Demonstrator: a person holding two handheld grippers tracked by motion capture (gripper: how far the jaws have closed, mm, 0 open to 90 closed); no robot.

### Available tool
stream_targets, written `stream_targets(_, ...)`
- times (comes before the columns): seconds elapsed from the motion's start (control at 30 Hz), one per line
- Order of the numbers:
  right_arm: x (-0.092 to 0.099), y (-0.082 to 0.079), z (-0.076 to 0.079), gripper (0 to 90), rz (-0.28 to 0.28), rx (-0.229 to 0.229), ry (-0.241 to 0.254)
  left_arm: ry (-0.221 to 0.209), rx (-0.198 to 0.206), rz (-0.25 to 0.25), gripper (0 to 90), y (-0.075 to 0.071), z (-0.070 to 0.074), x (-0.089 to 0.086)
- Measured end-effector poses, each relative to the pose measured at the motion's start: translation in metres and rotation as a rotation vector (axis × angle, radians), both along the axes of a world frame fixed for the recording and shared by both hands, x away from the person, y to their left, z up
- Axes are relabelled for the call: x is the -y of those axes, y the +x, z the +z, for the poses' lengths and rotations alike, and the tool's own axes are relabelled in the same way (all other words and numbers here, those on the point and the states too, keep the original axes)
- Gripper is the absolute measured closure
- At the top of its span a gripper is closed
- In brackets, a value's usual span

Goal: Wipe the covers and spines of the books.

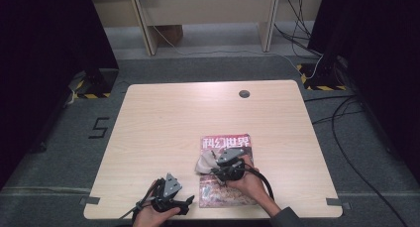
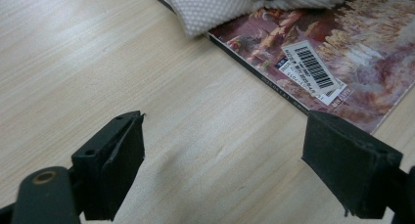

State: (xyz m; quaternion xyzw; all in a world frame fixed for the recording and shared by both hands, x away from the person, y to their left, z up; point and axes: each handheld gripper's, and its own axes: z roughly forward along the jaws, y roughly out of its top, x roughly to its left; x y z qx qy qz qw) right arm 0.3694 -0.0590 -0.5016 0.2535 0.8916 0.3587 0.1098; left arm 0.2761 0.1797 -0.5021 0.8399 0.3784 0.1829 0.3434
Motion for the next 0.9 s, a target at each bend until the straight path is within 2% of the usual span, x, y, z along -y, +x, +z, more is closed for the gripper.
stream_targets(0.13, -0.002, -0.009, 0.000, 69.0, 0.024, 0.010, -0.006, -0.001, 0.003, 0.003, 15.3, 0.000, 0.000, -0.001)
stream_targets(0.27, 0.001, -0.011, 0.000, 68.7, 0.011, -0.011, 0.003, -0.002, 0.006, 0.013, 15.3, 0.001, 0.000, -0.002)
stream_targets(0.43, 0.008, -0.009, 0.001, 68.6, 0.005, 0.007, -0.014, -0.002, 0.006, 0.012, 15.3, 0.002, 0.000, -0.002)
stream_targets(0.47, 0.011, -0.008, 0.001, 68.6, -0.004, 0.000, -0.014, -0.001, 0.007, 0.010, 15.4, 0.002, -0.001, -0.001)
stream_targets(0.53, 0.018, -0.006, 0.002, 68.6, -0.030, 0.014, -0.023, 0.001, 0.007, 0.006, 15.3, 0.002, -0.001, -0.001)
stream_targets(0.57, 0.022, -0.005, 0.002, 68.6, -0.055, -0.004, -0.017, 0.001, 0.007, 0.005, 15.3, 0.002, -0.001, 0.000)
stream_targets(0.9, 0.060, 0.011, 0.003, 68.5, -0.173, 0.015, -0.029, 0.010, 0.007, -0.006, 15.4, 0.003, -0.001, 0.002)
